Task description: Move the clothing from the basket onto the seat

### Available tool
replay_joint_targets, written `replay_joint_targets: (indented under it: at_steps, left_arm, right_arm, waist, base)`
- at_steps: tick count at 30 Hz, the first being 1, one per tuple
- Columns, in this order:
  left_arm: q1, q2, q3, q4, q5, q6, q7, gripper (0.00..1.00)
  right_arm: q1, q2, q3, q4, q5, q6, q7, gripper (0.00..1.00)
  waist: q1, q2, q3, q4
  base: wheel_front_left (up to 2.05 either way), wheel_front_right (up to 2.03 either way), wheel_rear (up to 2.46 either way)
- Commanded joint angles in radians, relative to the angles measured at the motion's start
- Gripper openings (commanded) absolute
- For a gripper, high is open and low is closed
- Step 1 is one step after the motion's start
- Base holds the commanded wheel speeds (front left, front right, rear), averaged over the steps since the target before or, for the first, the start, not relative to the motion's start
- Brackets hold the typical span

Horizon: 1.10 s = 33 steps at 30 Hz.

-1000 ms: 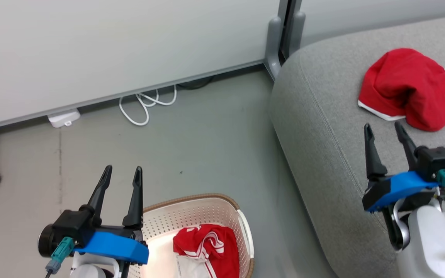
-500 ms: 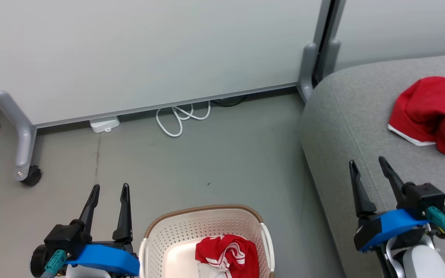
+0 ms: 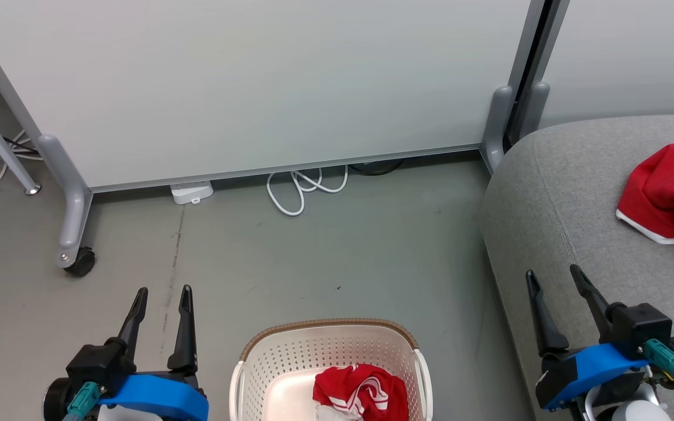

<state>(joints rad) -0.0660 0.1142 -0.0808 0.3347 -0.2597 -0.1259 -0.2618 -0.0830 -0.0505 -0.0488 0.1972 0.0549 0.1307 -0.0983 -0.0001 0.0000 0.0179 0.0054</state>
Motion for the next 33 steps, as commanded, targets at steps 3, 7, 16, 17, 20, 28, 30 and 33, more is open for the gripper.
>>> replay_joint_targets:
  at_steps: [3,7,16,17,20,28,30,33]
  left_arm:
    - [0.013,-0.001,0.007,-0.001,0.009,-0.004,-0.005,1.00]
    - [0.013,-0.003,0.010,-0.003,0.010,-0.004,-0.005,1.00]
    - [0.006,0.003,0.002,-0.001,0.011,-0.004,-0.005,1.00]
    - [0.005,0.004,0.001,0.000,0.010,-0.004,-0.005,1.00]
    - [0.005,0.005,-0.002,0.002,0.007,-0.004,-0.005,1.00]
    - [-0.034,0.017,-0.063,0.054,-0.024,-0.004,-0.005,1.00]
    - [-0.053,0.022,-0.090,0.084,-0.036,-0.005,-0.005,1.00]
    - [-0.091,0.024,-0.132,0.135,-0.057,-0.005,-0.005,1.00]
  right_arm:
    - [0.017,0.000,0.008,-0.012,0.015,0.000,0.006,1.00]
    - [0.022,0.000,0.013,-0.013,0.026,0.000,0.003,1.00]
    - [0.009,0.000,0.034,-0.008,0.044,0.000,0.000,1.00]
    - [0.009,0.000,0.034,-0.008,0.043,0.000,0.000,1.00]
    - [0.009,0.000,0.035,-0.008,0.045,0.000,-0.002,1.00]
    - [-0.018,0.000,0.050,-0.029,0.050,0.000,-0.003,1.00]
    - [-0.029,0.000,0.058,-0.034,0.050,0.000,-0.003,1.00]
    - [-0.047,0.000,0.067,-0.042,0.052,0.000,-0.007,1.00]
  waist:
    - [0.0001,0.0000,-0.002,0.000]
    - [0.0001,0.0000,0.000,0.001]
    - [0.0001,0.0000,0.007,0.003]
    - [0.0001,0.0000,0.007,0.004]
    - [0.0001,0.0000,0.009,0.005]
    - [0.0001,0.0000,0.080,-0.025]
    - [0.0001,0.0000,0.107,-0.041]
    - [0.0001,0.0000,0.153,-0.070]
  base:
    - [0.00,0.00,0.00]
    - [0.00,0.00,0.00]
    - [0.00,0.00,0.00]
    - [0.00,0.00,0.00]
    - [0.00,0.00,0.00]
    - [0.00,0.00,0.00]
    - [0.00,0.00,0.00]
    - [0.00,0.00,0.00]
